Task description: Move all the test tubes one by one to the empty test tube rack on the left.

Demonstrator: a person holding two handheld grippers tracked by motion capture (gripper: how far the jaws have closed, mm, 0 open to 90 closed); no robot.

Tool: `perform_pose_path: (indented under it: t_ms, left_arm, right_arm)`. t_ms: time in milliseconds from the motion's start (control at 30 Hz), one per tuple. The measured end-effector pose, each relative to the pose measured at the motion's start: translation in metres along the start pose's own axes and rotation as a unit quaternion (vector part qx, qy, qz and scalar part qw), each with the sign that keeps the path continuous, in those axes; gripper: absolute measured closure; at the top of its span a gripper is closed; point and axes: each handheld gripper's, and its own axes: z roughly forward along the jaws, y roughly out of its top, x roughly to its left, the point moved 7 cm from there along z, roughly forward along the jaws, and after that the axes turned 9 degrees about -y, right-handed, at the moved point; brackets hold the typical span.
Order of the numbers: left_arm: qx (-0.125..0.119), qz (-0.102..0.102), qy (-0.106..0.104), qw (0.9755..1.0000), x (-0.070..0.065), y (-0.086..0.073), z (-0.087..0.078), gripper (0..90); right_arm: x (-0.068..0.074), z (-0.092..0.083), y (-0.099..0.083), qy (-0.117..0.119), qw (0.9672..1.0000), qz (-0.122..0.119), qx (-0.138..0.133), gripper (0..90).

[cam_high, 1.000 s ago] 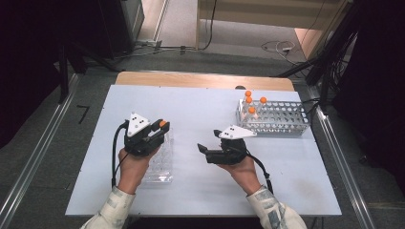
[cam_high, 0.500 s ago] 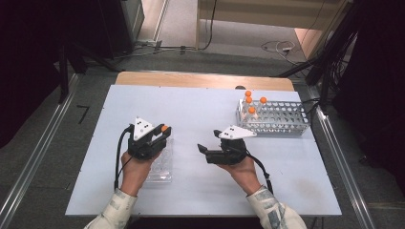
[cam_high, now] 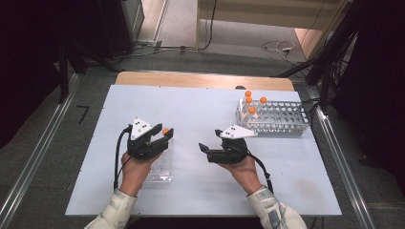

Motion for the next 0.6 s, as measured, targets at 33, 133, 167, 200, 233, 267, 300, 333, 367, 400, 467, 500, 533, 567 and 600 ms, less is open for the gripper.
perform_pose_path:
  t_ms: [33, 133, 167, 200, 233, 267, 300, 333, 367, 400, 467, 500, 533, 567, 600]
  left_arm:
    - [-0.004, -0.003, 0.000, 1.0000, 0.000, 0.001, -0.001, 41.0]
    - [-0.005, -0.008, 0.006, 0.9999, 0.001, 0.002, -0.005, 30.0]
    - [-0.009, -0.012, 0.004, 0.9999, 0.001, 0.002, -0.005, 28.4]
    - [-0.011, -0.017, 0.003, 0.9998, 0.002, 0.002, -0.007, 27.1]
    - [-0.011, -0.021, 0.004, 0.9997, 0.003, 0.002, -0.007, 24.6]
    - [-0.012, -0.024, 0.004, 0.9996, 0.003, 0.001, -0.008, 24.6]
    - [-0.012, -0.025, 0.004, 0.9996, 0.004, 0.001, -0.009, 24.0]
    - [-0.014, -0.026, 0.005, 0.9996, 0.004, 0.001, -0.010, 23.8]
    - [-0.014, -0.026, 0.006, 0.9995, 0.005, 0.001, -0.011, 23.7]
    - [-0.016, -0.026, 0.008, 0.9995, 0.005, 0.001, -0.012, 23.4]
    - [-0.016, -0.029, 0.005, 0.9994, 0.006, 0.001, -0.013, 22.1]
    - [-0.017, -0.031, 0.004, 0.9994, 0.006, 0.000, -0.014, 21.4]
    - [-0.016, -0.033, 0.004, 0.9993, 0.006, 0.000, -0.014, 20.1]
    - [-0.016, -0.034, 0.004, 0.9993, 0.006, 0.000, -0.015, 19.7]
    - [-0.017, -0.034, 0.004, 0.9993, 0.006, 0.000, -0.015, 19.0]
  right_arm:
    - [-0.001, 0.000, 0.000, -0.001, 1.0000, 0.000, -0.001, 21.5]
    - [-0.006, -0.001, 0.000, -0.005, 1.0000, 0.005, -0.002, 21.7]
    - [-0.008, -0.002, 0.000, -0.007, 0.9999, 0.009, -0.003, 21.8]
    - [-0.010, -0.002, 0.000, -0.008, 0.9999, 0.012, -0.004, 21.9]
    - [-0.013, -0.004, 0.001, -0.012, 0.9998, 0.017, -0.006, 22.1]
    - [-0.013, -0.004, 0.001, -0.012, 0.9998, 0.017, -0.006, 22.1]
    - [-0.015, -0.005, 0.001, -0.013, 0.9997, 0.020, -0.007, 22.2]
    - [-0.017, -0.006, 0.002, -0.015, 0.9996, 0.022, -0.008, 22.3]
    - [-0.019, -0.007, 0.002, -0.016, 0.9996, 0.022, -0.010, 22.5]
    - [-0.021, -0.008, 0.002, -0.018, 0.9995, 0.026, -0.010, 22.5]
    - [-0.024, -0.009, 0.002, -0.023, 0.9993, 0.029, -0.011, 22.5]
    - [-0.026, -0.009, 0.001, -0.026, 0.9992, 0.030, -0.010, 22.5]
    - [-0.029, -0.010, 0.001, -0.030, 0.9991, 0.029, -0.009, 22.5]
    - [-0.031, -0.010, 0.000, -0.033, 0.9989, 0.032, -0.009, 22.5]
    - [-0.038, -0.012, 0.000, -0.041, 0.9984, 0.037, -0.011, 22.9]
